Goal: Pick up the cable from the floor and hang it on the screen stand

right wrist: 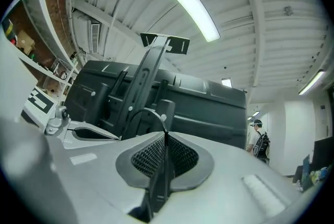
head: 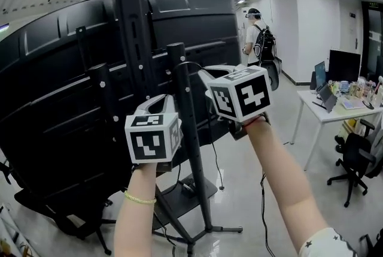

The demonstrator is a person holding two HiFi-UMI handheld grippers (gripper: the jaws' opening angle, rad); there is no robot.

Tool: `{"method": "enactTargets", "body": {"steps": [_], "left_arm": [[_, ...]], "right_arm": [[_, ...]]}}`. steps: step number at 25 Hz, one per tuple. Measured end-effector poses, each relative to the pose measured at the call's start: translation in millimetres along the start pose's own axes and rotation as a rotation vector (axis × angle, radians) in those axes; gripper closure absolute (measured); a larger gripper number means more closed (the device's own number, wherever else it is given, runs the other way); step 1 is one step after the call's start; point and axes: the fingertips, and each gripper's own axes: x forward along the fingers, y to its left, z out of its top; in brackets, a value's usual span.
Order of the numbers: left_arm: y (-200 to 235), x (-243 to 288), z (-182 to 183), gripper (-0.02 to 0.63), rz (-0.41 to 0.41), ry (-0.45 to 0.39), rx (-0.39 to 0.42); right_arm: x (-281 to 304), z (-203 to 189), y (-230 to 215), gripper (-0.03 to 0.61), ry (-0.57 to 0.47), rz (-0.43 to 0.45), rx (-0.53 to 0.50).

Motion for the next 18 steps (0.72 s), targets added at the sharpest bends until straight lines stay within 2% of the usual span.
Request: {"method": "enactTargets", "body": {"steps": [5,9,12,15,18], "left_arm": [[26.4,36.4,59.8,0.607,0.115,-0.026,0.072],[45.1,51.1,88.0,0.606,0.18,-0.029,0.069],[46.3,56.8,89.8,0.606,0.195,-0.031,0.051],[41.1,57.1,80.1,0.606,0.198,-0.038,0.028],[33.7,55.2,61.9,0.606,0.191,-0.036,0.003]], "right_arm": [[42.6,51.7,-31.8,0.56,-0.033,0.009,0.005],[76.7,68.6,-45.8,0.56,0.0,0.018,0.011],[94.2,55.9,-51.8,0.56,0.064,0.028,0.015],[102.7,27.2,-48.8,0.558,0.135,0.052,-0.021],[101.2,3.0,-36.5,0.552,0.124,0.072,-0.062]]}}
